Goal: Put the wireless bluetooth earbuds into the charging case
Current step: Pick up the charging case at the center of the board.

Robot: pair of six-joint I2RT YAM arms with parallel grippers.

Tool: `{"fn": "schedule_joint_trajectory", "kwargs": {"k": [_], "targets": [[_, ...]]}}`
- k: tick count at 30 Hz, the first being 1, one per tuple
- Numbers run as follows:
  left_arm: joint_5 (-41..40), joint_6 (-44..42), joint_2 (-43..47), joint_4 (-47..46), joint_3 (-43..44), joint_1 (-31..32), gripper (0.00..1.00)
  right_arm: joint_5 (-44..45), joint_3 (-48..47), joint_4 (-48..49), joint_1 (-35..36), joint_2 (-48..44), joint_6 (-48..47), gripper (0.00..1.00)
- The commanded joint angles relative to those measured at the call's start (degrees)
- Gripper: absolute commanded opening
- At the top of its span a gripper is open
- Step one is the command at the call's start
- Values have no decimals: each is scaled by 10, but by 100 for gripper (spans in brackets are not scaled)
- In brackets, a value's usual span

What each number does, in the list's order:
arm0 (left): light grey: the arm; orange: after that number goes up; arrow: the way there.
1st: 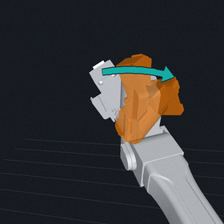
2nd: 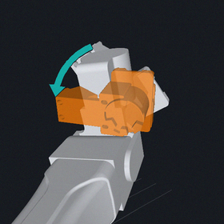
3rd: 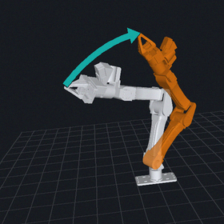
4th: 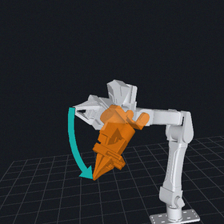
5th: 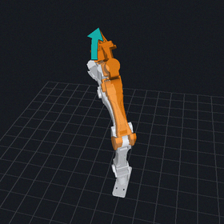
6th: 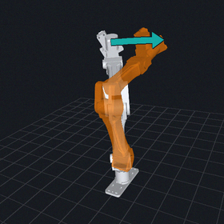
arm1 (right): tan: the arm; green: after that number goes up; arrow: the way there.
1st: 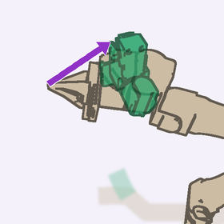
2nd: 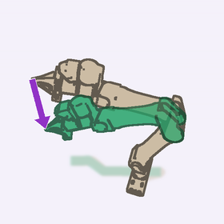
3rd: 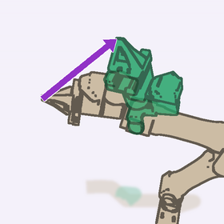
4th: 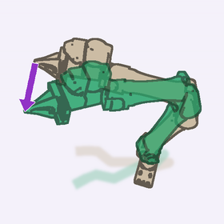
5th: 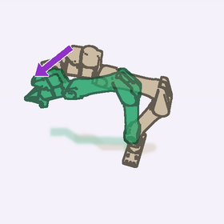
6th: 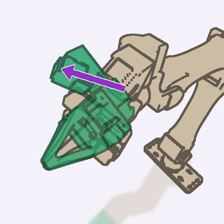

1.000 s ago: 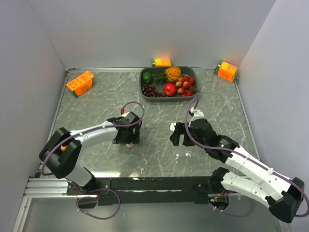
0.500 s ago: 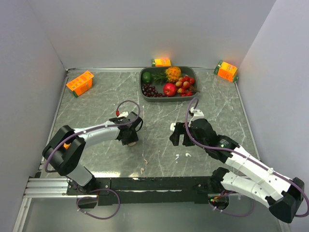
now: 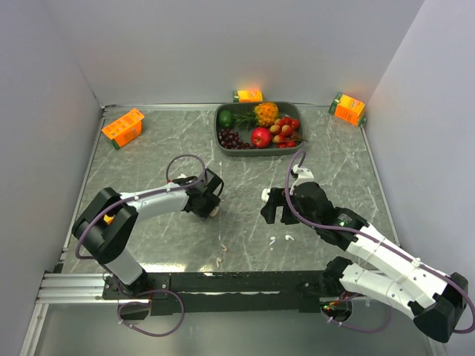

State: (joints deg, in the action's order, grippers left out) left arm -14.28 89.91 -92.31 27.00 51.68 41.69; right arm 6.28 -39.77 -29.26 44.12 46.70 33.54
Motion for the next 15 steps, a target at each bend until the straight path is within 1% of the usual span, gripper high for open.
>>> {"fn": "schedule_joint_trajectory", "kwargs": {"k": [1,4,7,8,10,11,13,14,15], "targets": [[-17,151,-37,76,18,-10,1,-4,3,3,2,-13,6,98],[-7,150,-59,96,40,-31,1,-4,7,3,3,-15,6,98],[6,117,-80,101,57,-50,1,-5,9,1,3,-16,5,98],[1,111,-88,110,73,-51,3,-4,9,-1,2,-17,5,98],[-9,86,-93,124,89,-51,15,-2,11,-4,3,-20,3,98],[-11,80,-94,134,98,-51,26,0,13,-4,3,-22,3,98],[-18,64,-90,141,102,-50,33,0,16,-1,3,-27,3,98],[-19,61,-84,146,100,-50,43,1,17,2,2,-28,1,98],[-21,58,-81,147,100,-50,50,0,17,2,3,-26,2,98]]}}
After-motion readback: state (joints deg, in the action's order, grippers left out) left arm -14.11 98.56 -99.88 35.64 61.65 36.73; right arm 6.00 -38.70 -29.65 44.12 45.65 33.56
